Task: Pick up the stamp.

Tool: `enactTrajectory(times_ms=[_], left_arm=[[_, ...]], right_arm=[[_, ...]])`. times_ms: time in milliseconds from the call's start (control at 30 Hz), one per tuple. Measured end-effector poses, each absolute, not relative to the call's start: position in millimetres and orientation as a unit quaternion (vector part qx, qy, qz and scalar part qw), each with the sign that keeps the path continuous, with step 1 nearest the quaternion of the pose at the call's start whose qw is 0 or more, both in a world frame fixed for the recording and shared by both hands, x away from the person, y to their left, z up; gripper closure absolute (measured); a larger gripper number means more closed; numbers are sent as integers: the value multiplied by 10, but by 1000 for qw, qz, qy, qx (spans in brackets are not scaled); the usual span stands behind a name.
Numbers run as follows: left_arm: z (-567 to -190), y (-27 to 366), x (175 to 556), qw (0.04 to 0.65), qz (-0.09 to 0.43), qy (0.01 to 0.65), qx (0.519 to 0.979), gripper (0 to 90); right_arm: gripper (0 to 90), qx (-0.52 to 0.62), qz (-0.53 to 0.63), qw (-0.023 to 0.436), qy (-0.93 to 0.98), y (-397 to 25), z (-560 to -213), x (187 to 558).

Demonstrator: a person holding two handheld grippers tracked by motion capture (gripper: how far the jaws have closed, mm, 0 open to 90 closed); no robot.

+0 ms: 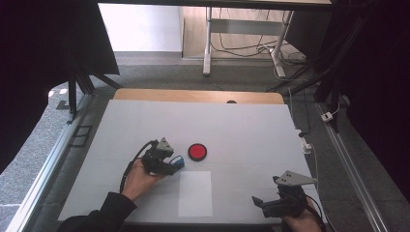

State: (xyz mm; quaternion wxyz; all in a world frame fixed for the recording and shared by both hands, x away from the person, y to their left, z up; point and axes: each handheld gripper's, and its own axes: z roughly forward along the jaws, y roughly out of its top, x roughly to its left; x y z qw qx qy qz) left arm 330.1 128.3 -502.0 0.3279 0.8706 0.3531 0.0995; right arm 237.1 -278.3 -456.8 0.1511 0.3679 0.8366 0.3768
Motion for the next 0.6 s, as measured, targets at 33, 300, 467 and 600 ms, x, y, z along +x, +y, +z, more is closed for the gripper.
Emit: enactTrajectory(times_ms=[33, 300, 467, 600], left_arm=[[-5019, 1281, 3301, 327, 100, 352, 871, 414], [-5001, 1247, 3281, 323, 103, 339, 878, 595], [-4993, 1228, 3264, 317, 109, 333, 882, 698], [-4995, 1223, 3260, 318, 115, 327, 882, 702]], right_arm=[[0, 368, 377, 151, 837, -2782, -4568, 2371], [0, 366, 376, 152, 838, -2778, -4569, 2370], [0, 366, 376, 152, 838, -2775, -4568, 2369], [0, 365, 375, 152, 839, -2775, -4567, 2368]])
